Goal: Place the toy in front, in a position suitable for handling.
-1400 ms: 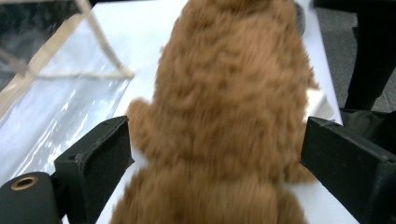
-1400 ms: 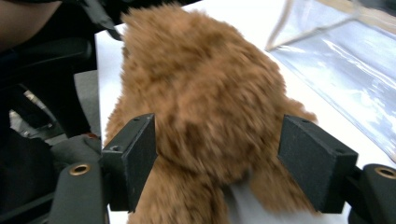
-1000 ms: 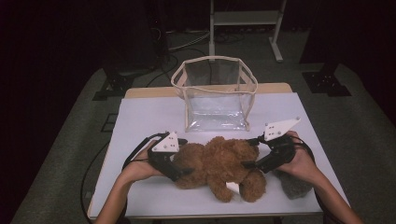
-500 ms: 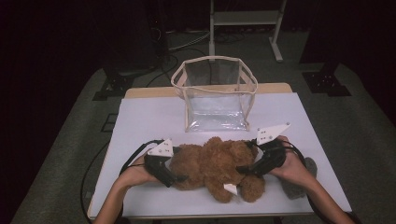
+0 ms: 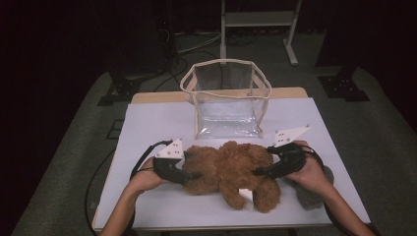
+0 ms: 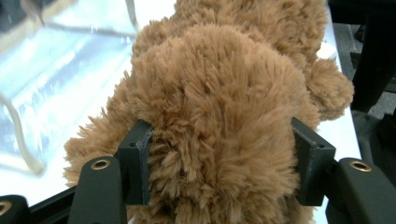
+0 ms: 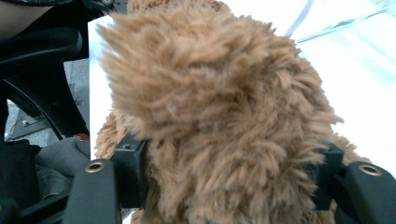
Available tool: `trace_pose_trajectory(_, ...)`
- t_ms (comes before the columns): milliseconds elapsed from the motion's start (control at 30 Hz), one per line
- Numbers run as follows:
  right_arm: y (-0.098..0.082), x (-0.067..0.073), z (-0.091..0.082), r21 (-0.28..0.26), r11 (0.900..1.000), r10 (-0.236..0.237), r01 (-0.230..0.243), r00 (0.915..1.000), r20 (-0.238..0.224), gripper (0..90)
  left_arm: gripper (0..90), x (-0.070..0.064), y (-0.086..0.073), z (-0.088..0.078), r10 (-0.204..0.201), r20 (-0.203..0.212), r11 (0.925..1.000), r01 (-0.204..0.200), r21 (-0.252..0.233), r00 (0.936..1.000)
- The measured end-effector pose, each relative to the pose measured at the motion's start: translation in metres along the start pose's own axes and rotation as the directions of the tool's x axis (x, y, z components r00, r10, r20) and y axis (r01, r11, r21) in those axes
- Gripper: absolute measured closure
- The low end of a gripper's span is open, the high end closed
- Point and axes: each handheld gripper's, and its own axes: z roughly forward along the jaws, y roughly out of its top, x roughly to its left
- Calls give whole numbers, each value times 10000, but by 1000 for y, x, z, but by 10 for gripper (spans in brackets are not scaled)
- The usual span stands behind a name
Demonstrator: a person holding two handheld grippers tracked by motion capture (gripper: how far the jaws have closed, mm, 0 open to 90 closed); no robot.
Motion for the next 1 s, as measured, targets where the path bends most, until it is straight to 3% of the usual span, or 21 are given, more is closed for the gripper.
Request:
trace_pose_trajectory(67,1,0,-5,-15,10000,41,-41,10000,51,344,371,0,4,0,26,13,10000,-26,-69,10000)
trace_pose_trajectory(300,12,6,-65,-176,9996,-217,228,9979,617,350,372,-11,59,11,1031,131,9935,-1023,-493,9946)
trace_pose_trajectory(333,12,6,-65,-176,9996,-217,228,9979,617,350,372,-11,59,11,1031,131,9935,-1023,-493,9946)
trace_pose_trajectory(367,14,8,-83,-64,9996,-271,277,9967,761,349,371,-14,68,17,1035,203,9927,-1020,-642,9944)
trace_pose_trajectory(400,14,9,-88,-23,9996,-275,278,9962,830,349,371,-16,72,21,1071,209,9924,-1056,-638,9940)
trace_pose_trajectory(500,9,8,-100,138,9995,-307,296,9951,938,348,372,-18,77,33,1114,324,9930,-1100,-420,9933)
trace_pose_trajectory(600,-3,2,-98,289,9996,-64,41,9968,794,345,372,-19,72,43,1005,428,9949,-1001,-125,9940)
trace_pose_trajectory(733,-19,-9,-79,569,9978,309,-337,9983,496,343,372,-18,62,47,867,402,9956,-881,321,9954)
trace_pose_trajectory(1000,-25,-15,-38,449,9974,569,-558,9981,-231,341,373,-15,35,30,419,128,9957,-429,820,9990)
